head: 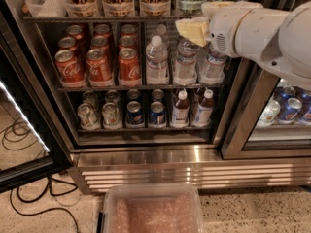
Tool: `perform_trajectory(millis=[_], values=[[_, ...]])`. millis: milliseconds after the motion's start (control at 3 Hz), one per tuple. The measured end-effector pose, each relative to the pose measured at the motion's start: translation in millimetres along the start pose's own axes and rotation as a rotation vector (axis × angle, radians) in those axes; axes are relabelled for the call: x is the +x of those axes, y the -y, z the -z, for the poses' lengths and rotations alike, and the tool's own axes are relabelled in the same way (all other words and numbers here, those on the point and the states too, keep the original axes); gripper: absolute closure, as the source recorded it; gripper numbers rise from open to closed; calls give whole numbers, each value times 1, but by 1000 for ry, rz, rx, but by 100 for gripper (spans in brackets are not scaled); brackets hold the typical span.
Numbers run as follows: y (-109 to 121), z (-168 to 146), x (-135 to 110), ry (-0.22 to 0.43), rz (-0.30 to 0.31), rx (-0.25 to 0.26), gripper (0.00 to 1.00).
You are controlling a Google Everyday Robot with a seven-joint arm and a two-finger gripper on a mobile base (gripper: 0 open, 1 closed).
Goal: Pick green can from top shelf of fridge
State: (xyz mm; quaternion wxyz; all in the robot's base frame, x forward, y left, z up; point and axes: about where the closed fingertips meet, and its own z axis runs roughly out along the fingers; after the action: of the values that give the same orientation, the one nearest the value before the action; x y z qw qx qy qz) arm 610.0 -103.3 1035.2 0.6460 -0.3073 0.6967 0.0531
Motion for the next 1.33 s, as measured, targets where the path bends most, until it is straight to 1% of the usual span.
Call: perform_trajectory(millis=[333, 667, 1000, 1333], values=[[13, -7, -5, 25, 0, 69, 41], [21, -9, -10, 41, -5, 130, 41], [23, -8, -12, 46, -4, 137, 33], [23, -8, -12, 47, -3, 137, 37]])
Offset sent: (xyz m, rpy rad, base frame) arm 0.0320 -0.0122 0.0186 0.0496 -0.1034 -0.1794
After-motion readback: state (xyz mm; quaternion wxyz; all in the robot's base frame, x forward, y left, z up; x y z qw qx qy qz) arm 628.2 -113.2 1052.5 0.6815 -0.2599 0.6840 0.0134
